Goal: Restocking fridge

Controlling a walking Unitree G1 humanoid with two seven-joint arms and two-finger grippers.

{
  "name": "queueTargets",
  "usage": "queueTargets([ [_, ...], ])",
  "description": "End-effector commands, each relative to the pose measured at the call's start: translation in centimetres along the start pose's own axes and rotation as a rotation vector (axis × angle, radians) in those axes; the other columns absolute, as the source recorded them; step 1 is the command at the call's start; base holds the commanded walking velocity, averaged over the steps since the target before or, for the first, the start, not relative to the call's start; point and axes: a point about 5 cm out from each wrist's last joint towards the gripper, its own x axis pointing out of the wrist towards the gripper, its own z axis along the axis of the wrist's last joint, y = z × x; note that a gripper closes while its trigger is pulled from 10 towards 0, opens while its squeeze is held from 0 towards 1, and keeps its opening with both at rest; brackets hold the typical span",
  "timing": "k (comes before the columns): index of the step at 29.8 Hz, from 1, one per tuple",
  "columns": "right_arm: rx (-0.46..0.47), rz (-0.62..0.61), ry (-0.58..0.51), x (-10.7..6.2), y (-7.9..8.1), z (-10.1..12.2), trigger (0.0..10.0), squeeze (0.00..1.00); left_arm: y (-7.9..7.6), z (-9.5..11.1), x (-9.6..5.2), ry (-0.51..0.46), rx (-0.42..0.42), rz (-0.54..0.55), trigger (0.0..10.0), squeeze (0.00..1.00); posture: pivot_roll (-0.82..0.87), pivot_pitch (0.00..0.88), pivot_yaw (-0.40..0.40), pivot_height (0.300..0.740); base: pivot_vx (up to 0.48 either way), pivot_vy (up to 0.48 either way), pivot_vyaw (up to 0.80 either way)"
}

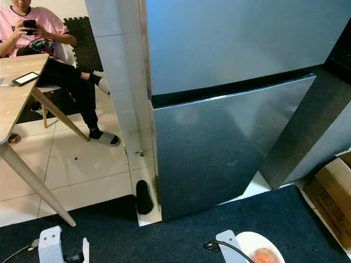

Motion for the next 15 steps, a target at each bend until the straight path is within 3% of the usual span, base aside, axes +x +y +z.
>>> queueTargets([
  [1, 0.005, -0.007, 0.014, 0.0, 0.0, -0.4, 10.0, 0.00, 0.0, 1.7, 0.3, -0.054, 0.016, 0.002, 10.0, 0.00, -0.01, 0.000, 0.030, 0.740, 0.000, 0.000, -0.80],
  [2, 0.005, -0.007, 0.014, 0.0, 0.0, -0.4, 10.0, 0.00, 0.0, 1.7, 0.3, -0.054, 0.016, 0.002, 10.0, 0.00, -0.01, 0.000, 0.030, 0.740, 0.000, 0.000, -0.80],
  [6, -0.003, -0.009, 0.015, 0.0, -0.1, -0.5, 10.0, 0.00, -0.5, 5.3, 0.6, -0.176, 0.006, -0.008, 10.0, 0.00, -0.01, 0.000, 0.028, 0.740, 0.000, 0.000, -0.75],
  [11, -0.011, -0.014, 0.016, 0.0, -0.2, -0.5, 10.0, 0.00, -0.6, 8.2, 0.6, -0.265, 0.018, -0.008, 10.0, 0.00, -0.02, 0.000, 0.029, 0.740, 0.000, 0.000, 0.00],
  [13, -0.029, -0.019, 0.017, 0.0, -0.3, -0.5, 10.0, 0.00, -0.7, 11.2, 0.4, -0.358, 0.001, -0.022, 10.0, 0.00, -0.02, 0.000, 0.029, 0.740, 0.000, 0.000, 0.00],
  [14, -0.029, -0.019, 0.017, 0.0, -0.3, -0.5, 10.0, 0.00, -0.7, 11.2, 0.4, -0.358, 0.001, -0.022, 10.0, 0.00, -0.02, 0.000, 0.029, 0.740, 0.000, 0.000, 0.00],
  [15, -0.033, -0.020, 0.017, 0.0, -0.3, -0.5, 10.0, 0.00, -0.8, 12.7, 0.3, -0.411, -0.016, -0.043, 10.0, 0.00, -0.03, 0.000, 0.031, 0.740, 0.000, 0.000, 0.00],
])
